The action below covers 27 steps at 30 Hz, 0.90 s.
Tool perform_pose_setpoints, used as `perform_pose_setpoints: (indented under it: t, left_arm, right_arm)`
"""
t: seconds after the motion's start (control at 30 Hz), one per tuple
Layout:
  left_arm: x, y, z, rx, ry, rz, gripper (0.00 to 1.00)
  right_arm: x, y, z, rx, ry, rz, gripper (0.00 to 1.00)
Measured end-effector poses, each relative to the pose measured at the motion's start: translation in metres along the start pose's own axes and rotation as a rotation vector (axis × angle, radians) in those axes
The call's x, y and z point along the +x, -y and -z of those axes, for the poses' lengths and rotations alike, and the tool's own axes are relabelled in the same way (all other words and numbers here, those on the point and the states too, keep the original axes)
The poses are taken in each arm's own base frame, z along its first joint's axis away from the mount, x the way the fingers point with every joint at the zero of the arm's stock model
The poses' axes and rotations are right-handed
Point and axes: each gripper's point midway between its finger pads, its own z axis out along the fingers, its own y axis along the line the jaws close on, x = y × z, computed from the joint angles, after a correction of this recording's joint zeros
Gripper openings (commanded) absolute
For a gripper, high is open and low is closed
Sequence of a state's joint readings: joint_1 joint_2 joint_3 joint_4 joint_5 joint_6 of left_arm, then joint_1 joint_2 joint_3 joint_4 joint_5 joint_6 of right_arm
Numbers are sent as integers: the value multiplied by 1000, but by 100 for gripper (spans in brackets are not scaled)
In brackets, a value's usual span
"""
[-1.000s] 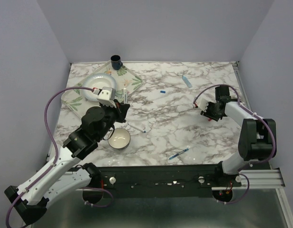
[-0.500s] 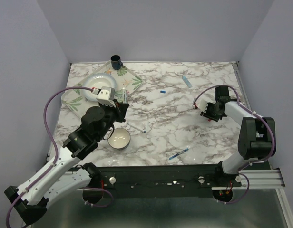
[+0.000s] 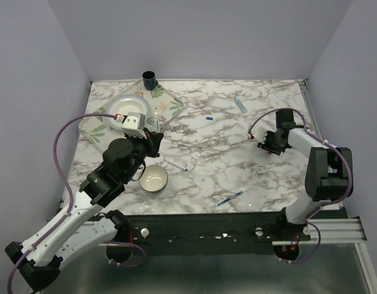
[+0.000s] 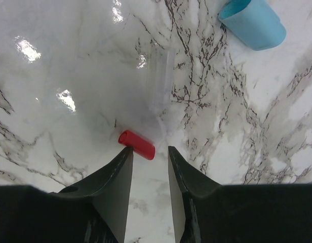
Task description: Insert the pens into the pen caps
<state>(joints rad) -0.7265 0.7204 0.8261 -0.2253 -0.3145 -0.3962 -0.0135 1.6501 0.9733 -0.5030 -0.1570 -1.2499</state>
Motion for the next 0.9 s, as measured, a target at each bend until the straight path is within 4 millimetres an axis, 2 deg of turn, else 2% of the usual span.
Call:
perform_pose_setpoints:
  t: [0.23, 0.5, 0.67, 0.9]
  left_arm:
    - [-2, -2, 1, -12, 8, 1, 0]
    - [-4, -5, 1, -20, 16, 3, 0]
    - [-6, -5, 3, -23, 25, 5, 0]
    - [-12, -7, 7, -26, 45, 12, 0]
  right_arm:
    - [-1, 0, -1, -40, -9, -34, 40]
    - [2, -14, 2, -93, -19, -44, 39]
    - [-1, -16, 7, -83, 3, -30, 39]
    - [4, -20, 0, -100, -14, -18, 39]
